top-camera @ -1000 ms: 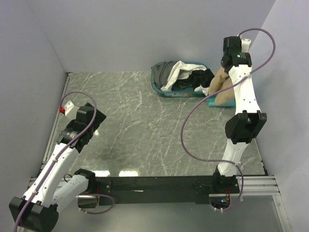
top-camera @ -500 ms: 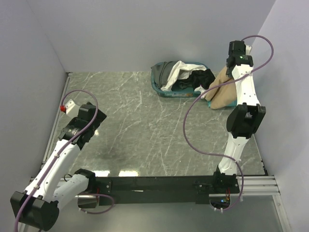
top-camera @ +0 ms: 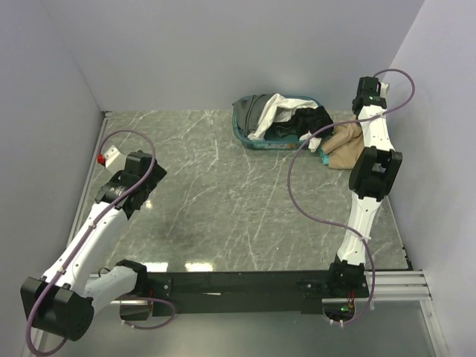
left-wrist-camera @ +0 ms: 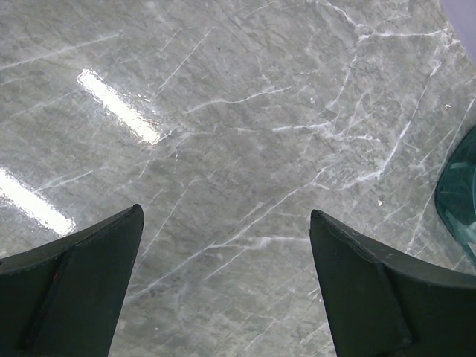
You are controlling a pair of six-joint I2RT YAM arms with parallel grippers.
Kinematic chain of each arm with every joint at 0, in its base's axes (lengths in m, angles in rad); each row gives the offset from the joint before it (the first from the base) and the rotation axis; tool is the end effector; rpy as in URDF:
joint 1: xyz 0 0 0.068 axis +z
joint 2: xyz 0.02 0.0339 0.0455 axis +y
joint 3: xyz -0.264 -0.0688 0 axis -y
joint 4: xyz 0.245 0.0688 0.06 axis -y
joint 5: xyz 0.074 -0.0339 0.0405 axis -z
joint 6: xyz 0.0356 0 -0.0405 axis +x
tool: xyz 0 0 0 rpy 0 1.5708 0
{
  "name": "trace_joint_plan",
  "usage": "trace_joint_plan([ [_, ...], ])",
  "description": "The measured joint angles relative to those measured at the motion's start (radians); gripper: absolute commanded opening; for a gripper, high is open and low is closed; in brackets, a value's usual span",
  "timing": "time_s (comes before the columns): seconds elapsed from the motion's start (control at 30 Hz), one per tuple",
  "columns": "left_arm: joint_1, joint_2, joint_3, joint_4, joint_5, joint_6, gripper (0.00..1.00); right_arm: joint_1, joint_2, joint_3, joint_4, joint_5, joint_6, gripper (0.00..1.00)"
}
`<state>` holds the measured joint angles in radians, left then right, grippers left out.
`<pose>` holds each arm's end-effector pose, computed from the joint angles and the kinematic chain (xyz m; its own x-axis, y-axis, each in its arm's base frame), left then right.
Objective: Fold and stack the t-shirts
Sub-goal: Neatly place the folded tshirt to the corner
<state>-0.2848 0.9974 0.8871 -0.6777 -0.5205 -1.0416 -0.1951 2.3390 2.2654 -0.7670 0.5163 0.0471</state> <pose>0.1978 -0.0394 0.2936 -0.2633 -0.7032 -0.6604 -0.6342 0.6420 -0.4308 0.5089 -0.1185 0.2670 -0.7070 0.1814 -0.6836 0.5255 0.7816 -0.3360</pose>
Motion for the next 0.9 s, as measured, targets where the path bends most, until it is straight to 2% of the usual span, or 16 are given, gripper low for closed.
trace_joint_plan([
  [0.03,0.000,0.009,0.004,0.001,0.000,0.000,0.99,-0.006,0.014,0.003,0.023,0.001,-0.006,0.21],
  [0.07,0.000,0.016,0.006,0.002,0.000,0.000,0.99,-0.009,0.025,0.005,0.045,0.003,-0.011,0.33],
  [0.13,0.000,0.032,0.013,0.004,0.001,0.000,0.99,-0.015,0.044,0.005,0.087,0.014,-0.018,0.47],
  [0.17,0.000,0.043,0.016,0.006,0.001,0.000,1.00,-0.017,0.055,0.009,0.102,0.021,-0.022,0.59],
  [0.27,0.000,0.067,0.024,0.008,0.005,0.000,0.99,-0.020,0.086,0.046,0.129,0.032,-0.033,0.68],
  [0.37,0.000,0.080,0.029,0.012,0.012,0.000,0.99,-0.019,0.084,0.044,0.146,0.021,-0.029,0.72],
  [0.5,0.000,0.079,0.029,0.024,0.027,0.000,0.99,-0.019,0.016,-0.038,0.159,-0.050,0.027,0.74],
  [0.9,0.000,-0.035,0.006,0.047,0.039,0.005,0.99,-0.019,-0.439,-0.503,0.210,-0.313,0.272,0.75],
])
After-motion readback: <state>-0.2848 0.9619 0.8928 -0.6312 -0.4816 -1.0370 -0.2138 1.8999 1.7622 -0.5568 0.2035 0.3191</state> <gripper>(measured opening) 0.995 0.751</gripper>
